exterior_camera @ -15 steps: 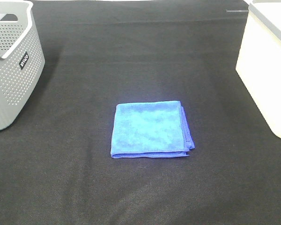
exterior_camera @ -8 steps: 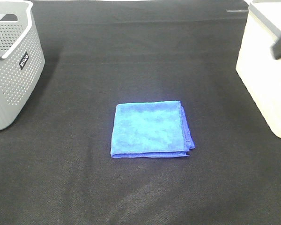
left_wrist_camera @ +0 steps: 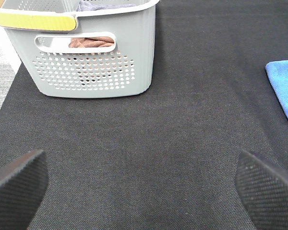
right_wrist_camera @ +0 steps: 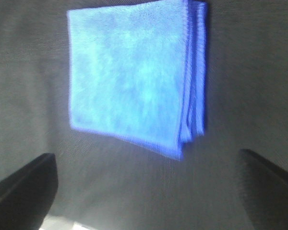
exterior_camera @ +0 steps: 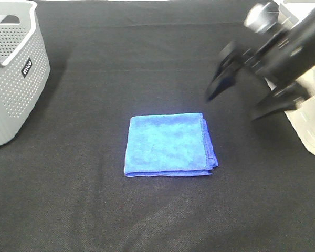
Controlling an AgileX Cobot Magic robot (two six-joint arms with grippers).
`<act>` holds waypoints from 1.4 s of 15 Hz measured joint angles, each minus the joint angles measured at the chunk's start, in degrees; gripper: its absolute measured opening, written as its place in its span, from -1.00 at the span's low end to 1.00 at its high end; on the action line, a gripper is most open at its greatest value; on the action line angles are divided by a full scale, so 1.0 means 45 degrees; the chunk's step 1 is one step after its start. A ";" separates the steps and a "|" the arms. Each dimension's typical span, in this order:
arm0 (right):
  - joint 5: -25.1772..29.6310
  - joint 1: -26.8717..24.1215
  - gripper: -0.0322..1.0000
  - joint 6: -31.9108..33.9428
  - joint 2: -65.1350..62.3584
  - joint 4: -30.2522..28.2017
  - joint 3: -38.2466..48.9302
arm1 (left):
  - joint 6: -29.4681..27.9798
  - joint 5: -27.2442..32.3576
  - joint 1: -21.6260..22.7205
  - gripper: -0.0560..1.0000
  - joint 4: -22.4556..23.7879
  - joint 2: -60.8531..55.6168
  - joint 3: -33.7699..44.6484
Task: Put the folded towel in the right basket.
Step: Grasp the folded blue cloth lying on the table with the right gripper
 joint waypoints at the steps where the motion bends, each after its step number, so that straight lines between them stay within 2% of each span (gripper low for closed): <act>1: -0.0471 0.0102 0.94 -0.0127 0.0713 0.0140 0.0000 | 0.0000 0.0000 0.0000 0.98 0.0000 0.0000 0.0000; 3: -0.1426 0.0102 0.94 -0.0420 0.2228 0.0293 0.0000 | 0.0000 0.0000 0.0000 0.98 0.0000 0.0000 0.0000; 9: -0.2788 0.0102 0.94 -0.0688 0.3947 0.0802 -0.0051 | 0.0000 0.0000 0.0000 0.98 0.0000 0.0000 0.0000; 15: -0.2508 0.0102 0.92 -0.0751 0.4596 0.1031 -0.0789 | 0.0000 0.0000 0.0000 0.98 0.0000 0.0000 0.0000; 18: -0.2737 0.0433 0.86 -0.1222 0.5055 0.2203 -0.0929 | 0.0000 0.0000 0.0000 0.98 0.0000 0.0000 0.0000; 20: -0.3081 0.1439 0.78 -0.2050 0.5449 0.3743 -0.1146 | 0.0000 0.0000 0.0000 0.98 0.0000 0.0000 0.0000; 21: -0.3081 0.2101 0.65 -0.2266 0.5768 0.4189 -0.1490 | 0.0000 0.0000 0.0000 0.98 0.0000 0.0000 0.0000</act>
